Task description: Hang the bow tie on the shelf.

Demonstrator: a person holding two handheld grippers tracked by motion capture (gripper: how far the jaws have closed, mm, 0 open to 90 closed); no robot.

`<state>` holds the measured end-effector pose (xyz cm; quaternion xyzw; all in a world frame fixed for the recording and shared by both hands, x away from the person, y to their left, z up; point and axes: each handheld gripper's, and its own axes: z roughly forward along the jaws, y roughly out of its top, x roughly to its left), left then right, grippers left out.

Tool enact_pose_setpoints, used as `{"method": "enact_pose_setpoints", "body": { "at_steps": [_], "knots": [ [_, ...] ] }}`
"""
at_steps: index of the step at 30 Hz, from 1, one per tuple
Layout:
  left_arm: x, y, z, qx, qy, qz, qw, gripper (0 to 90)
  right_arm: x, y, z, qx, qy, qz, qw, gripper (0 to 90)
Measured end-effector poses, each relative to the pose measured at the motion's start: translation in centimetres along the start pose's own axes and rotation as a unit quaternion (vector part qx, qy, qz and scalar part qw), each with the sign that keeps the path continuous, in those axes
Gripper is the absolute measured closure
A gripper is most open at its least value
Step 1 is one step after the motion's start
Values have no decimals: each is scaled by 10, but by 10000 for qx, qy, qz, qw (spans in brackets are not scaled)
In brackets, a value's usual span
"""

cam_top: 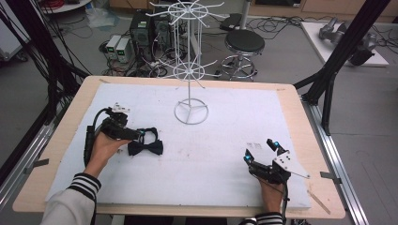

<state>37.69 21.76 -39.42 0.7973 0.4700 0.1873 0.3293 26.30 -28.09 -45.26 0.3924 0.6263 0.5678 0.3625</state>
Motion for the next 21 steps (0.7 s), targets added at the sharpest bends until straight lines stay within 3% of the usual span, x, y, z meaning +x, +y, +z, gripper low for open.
{"method": "enact_pose_setpoints", "body": {
  "at_steps": [7,12,15,21],
  "knots": [
    [-2,7,12,468,-46,-98,9988,236,0,0,0,1,8,26,10000,102],
    [-6,11,18,640,-53,-64,9979,261,-1,0,0,-19,7,48,10000,102],
    [-8,14,22,804,-55,-15,9967,301,-1,0,-1,-24,9,58,10000,102],
    [-9,16,29,1188,-42,-226,9926,340,-1,0,-1,-46,6,56,10000,102]
  ]
}}
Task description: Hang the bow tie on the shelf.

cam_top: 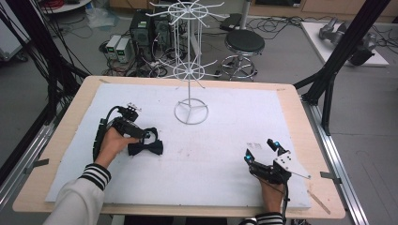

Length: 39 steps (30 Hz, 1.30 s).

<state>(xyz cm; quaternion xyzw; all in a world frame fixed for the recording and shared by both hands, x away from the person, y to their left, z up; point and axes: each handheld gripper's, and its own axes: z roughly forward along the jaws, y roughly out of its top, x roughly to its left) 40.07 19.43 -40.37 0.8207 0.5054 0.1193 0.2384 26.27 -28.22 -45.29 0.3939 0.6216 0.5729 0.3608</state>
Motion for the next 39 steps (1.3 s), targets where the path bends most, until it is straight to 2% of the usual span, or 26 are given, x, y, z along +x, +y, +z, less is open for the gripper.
{"method": "enact_pose_setpoints", "body": {
  "at_steps": [6,13,16,17,19,24,26,28,30,32,34,39],
  "knots": [
    [-1,4,4,159,-3,-87,9998,402,0,0,0,-4,1,-1,10000,102],
    [-3,5,8,366,-6,-127,9992,426,0,0,-1,7,-8,18,10000,102],
    [-4,5,9,357,-28,-172,9992,501,0,0,-1,5,-9,24,10000,102],
    [-4,5,9,354,-37,-166,9992,501,0,0,-1,5,-9,24,10000,102],
    [-4,5,9,408,-94,-124,9990,575,0,0,-1,5,-8,24,10000,102],
    [-4,5,12,492,-56,-144,9987,566,0,0,-1,-3,1,33,10000,102],
    [-5,5,12,501,-79,-147,9986,616,0,0,-1,-3,4,25,10000,102],
    [-5,6,13,533,-77,-122,9985,624,0,0,-1,-4,5,23,10000,102],
    [-6,5,13,549,-115,-74,9984,704,0,0,-1,-4,4,23,10000,102],
    [-7,5,13,564,-120,2,9983,725,0,0,-1,-7,4,36,10000,102],
    [-8,5,13,559,-74,83,9984,804,0,0,-1,-10,3,17,10000,102],
    [-10,2,11,450,8,236,9987,878,0,0,-1,-20,-3,35,10000,102]
  ]
}}
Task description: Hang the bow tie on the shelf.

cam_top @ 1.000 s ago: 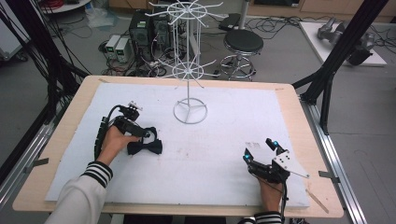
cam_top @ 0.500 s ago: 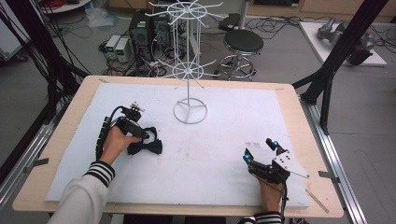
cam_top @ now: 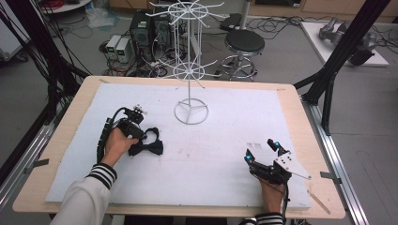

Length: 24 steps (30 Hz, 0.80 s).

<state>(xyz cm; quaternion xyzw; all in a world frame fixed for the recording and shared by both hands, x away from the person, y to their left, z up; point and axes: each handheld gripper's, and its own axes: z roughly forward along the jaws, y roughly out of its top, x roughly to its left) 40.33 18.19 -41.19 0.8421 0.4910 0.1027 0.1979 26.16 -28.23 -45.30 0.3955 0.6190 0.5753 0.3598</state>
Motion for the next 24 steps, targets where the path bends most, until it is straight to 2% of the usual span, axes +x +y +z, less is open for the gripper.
{"method": "enact_pose_setpoints", "body": {
  "at_steps": [6,11,13,18,22,24],
  "knots": [
    [1,-5,-4,-279,32,141,9995,879,0,0,0,2,2,-20,10000,102],
    [3,-8,-9,-634,-46,110,9979,880,0,0,0,1,-5,-25,10000,102],
    [3,-9,-11,-704,-158,179,9972,880,0,0,0,-11,4,-43,10000,102],
    [3,-11,-15,-887,-175,225,9957,881,0,0,0,-16,-3,-56,10000,102],
    [3,-12,-19,-1139,-250,259,9928,881,0,0,0,-17,-1,-64,10000,102],
    [1,-12,-22,-1306,-256,334,9905,881,0,0,0,-16,1,-61,10000,102]
  ]
}}
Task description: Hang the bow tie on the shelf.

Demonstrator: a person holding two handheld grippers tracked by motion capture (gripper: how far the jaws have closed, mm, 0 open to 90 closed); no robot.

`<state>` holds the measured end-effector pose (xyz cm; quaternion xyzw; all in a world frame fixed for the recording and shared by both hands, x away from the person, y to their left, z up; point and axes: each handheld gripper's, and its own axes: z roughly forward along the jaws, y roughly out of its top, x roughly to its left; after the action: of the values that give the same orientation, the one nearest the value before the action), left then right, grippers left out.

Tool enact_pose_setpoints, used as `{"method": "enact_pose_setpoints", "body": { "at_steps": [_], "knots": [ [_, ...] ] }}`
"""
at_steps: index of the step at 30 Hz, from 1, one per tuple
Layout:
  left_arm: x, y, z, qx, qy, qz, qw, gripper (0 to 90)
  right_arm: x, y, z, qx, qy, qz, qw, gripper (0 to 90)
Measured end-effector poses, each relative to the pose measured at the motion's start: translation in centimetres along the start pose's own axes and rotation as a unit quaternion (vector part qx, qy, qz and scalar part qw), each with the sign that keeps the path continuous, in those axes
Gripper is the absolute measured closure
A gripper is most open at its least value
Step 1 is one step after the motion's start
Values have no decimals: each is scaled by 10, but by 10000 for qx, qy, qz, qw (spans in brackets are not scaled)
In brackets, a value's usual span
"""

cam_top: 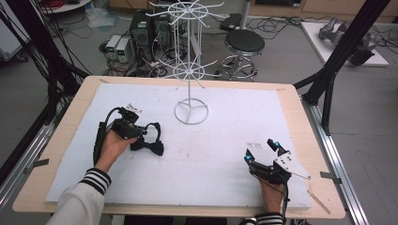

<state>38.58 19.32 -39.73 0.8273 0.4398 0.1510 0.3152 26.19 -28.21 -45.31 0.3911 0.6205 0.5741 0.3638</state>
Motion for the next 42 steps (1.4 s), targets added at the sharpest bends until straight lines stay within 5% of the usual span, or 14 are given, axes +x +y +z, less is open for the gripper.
{"method": "enact_pose_setpoints", "body": {
  "at_steps": [6,17,32,42],
  "knots": [
    [-1,1,-10,-636,-205,105,9977,882,0,0,0,3,-9,1,10000,102],
    [-5,6,-27,-1701,-564,-7,9838,882,1,0,0,7,-12,-12,10000,102],
    [-25,35,-52,-2397,-692,316,9679,882,1,0,0,22,-11,0,10000,102],
    [-36,55,-61,-2610,-723,448,9616,882,1,0,0,18,-7,6,10000,102]
  ]
}}
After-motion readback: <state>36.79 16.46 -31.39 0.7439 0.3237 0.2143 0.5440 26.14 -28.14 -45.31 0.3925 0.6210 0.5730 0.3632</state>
